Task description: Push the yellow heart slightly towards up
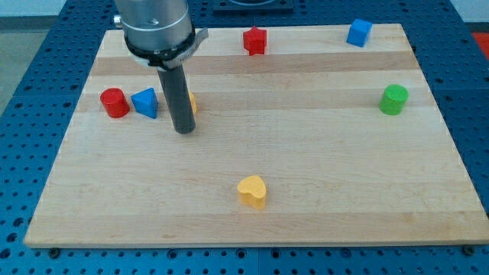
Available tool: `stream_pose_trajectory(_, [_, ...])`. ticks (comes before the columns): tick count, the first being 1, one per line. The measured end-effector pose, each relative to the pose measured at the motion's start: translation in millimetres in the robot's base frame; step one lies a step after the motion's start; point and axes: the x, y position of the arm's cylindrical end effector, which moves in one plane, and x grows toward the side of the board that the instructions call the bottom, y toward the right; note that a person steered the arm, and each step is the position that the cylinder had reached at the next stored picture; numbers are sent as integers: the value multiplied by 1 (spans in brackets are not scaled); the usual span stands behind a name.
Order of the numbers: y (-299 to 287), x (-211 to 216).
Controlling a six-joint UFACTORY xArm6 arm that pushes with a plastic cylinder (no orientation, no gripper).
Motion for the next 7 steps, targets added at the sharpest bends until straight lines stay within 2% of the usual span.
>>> stream_pose_trajectory(2, [14,81])
stream_pose_trajectory(3, [35,120])
stream_pose_trajectory(4, [68,141])
stream_pose_trajectory(5, [104,141])
stream_pose_trajectory(7, [120,125])
